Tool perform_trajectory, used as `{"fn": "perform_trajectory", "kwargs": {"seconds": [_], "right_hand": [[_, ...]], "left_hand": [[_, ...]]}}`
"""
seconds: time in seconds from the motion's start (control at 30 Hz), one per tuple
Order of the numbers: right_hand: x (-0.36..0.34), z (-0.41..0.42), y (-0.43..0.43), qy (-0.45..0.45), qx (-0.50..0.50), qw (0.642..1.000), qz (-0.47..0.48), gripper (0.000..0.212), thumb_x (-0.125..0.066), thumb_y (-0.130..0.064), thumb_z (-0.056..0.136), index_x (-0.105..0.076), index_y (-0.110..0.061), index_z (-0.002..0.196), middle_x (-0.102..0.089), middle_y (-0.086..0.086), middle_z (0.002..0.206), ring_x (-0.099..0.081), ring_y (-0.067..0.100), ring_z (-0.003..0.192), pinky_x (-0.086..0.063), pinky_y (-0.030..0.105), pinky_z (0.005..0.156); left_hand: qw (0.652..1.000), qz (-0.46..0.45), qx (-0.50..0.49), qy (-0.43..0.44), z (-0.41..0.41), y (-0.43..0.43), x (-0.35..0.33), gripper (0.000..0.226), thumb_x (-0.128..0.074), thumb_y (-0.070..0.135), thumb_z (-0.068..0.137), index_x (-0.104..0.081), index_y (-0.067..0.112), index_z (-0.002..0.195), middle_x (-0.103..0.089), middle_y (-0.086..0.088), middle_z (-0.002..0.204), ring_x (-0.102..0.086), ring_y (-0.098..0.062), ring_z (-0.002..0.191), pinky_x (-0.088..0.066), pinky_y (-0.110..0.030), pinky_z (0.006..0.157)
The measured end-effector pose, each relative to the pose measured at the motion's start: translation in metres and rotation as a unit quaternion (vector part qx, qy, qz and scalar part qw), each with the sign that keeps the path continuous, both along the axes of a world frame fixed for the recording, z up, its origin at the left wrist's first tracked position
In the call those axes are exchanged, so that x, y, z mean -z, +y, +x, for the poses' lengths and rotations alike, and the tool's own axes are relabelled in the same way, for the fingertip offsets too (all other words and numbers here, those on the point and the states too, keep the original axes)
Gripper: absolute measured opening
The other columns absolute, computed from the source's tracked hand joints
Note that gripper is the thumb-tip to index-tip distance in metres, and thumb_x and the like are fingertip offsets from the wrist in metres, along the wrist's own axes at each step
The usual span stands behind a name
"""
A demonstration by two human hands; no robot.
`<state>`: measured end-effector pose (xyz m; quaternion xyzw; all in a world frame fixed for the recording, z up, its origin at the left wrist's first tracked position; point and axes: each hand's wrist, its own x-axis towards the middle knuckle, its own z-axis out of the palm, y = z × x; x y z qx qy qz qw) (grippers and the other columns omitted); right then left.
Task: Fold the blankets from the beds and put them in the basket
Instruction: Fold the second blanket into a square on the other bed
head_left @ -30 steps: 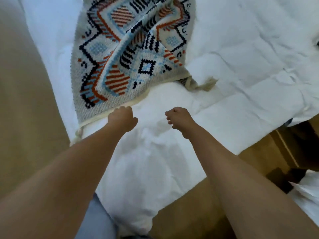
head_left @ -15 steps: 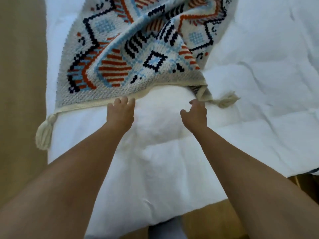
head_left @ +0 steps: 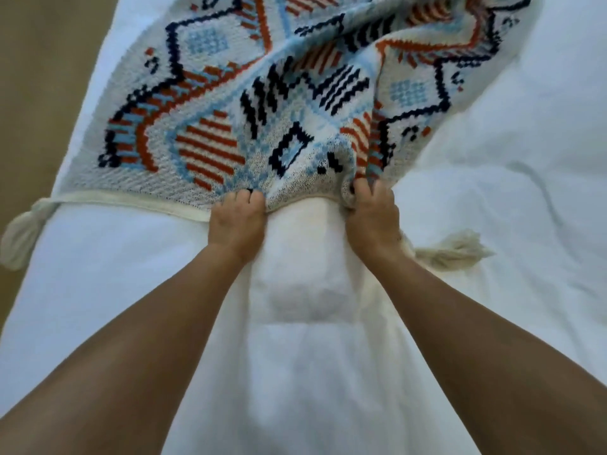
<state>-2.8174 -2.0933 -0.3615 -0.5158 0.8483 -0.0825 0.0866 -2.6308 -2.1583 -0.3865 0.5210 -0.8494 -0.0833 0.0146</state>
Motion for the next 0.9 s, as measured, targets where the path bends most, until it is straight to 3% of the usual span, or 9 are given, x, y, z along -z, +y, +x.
{"fn": "perform_trajectory", "kwargs": {"seconds": [0.17, 0.27, 0.53, 0.7, 0.9], "right_hand": [[-0.027, -0.007, 0.022, 0.111, -0.094, 0.988, 0.05, 0.029, -0.045, 0.002, 0.083, -0.055, -0.005, 0.11, -0.052, 0.015, 0.109, -0.044, 0.031, 0.101, -0.026, 0.032, 0.07], [-0.052, -0.021, 0.049, 0.148, -0.088, 0.98, 0.097, 0.03, -0.049, 0.002, 0.081, -0.057, -0.006, 0.109, -0.055, 0.014, 0.109, -0.045, 0.032, 0.103, -0.035, 0.037, 0.075], [-0.1, -0.084, 0.126, 0.264, -0.046, 0.928, 0.259, 0.025, -0.052, -0.009, 0.084, -0.062, -0.014, 0.107, -0.062, 0.006, 0.109, -0.05, 0.028, 0.108, -0.041, 0.034, 0.082], [-0.096, -0.139, 0.164, 0.232, -0.009, 0.895, 0.381, 0.032, -0.044, -0.013, 0.088, -0.058, -0.018, 0.117, -0.059, 0.005, 0.12, -0.045, 0.026, 0.116, -0.039, 0.035, 0.093], [-0.061, -0.16, 0.207, 0.177, -0.114, 0.926, 0.315, 0.034, -0.046, -0.012, 0.088, -0.044, -0.016, 0.122, -0.053, 0.006, 0.125, -0.046, 0.027, 0.115, -0.037, 0.036, 0.093]], "left_hand": [[0.998, 0.044, 0.037, 0.004, 0.012, 0.037, -0.021, 0.016, -0.032, 0.007, 0.088, -0.047, 0.011, 0.093, -0.044, -0.005, 0.082, -0.037, -0.02, 0.072, -0.027, -0.029, 0.062], [0.995, 0.043, 0.091, -0.02, 0.013, 0.058, -0.034, 0.021, -0.031, 0.006, 0.085, -0.047, 0.013, 0.097, -0.042, -0.001, 0.081, -0.038, -0.017, 0.072, -0.028, -0.027, 0.061], [0.98, 0.109, 0.164, -0.016, -0.036, 0.135, -0.044, 0.022, -0.037, 0.007, 0.088, -0.049, 0.014, 0.104, -0.06, -0.003, 0.092, -0.048, -0.015, 0.073, -0.04, -0.025, 0.062], [0.968, 0.165, 0.189, -0.025, -0.081, 0.202, -0.042, 0.02, -0.035, 0.011, 0.091, -0.047, 0.011, 0.107, -0.064, -0.008, 0.095, -0.059, -0.024, 0.079, -0.038, -0.031, 0.06], [0.973, 0.176, 0.103, -0.105, -0.127, 0.224, -0.036, 0.03, -0.038, 0.009, 0.091, -0.041, 0.01, 0.121, -0.057, -0.01, 0.113, -0.058, -0.025, 0.092, -0.046, -0.034, 0.07]]}}
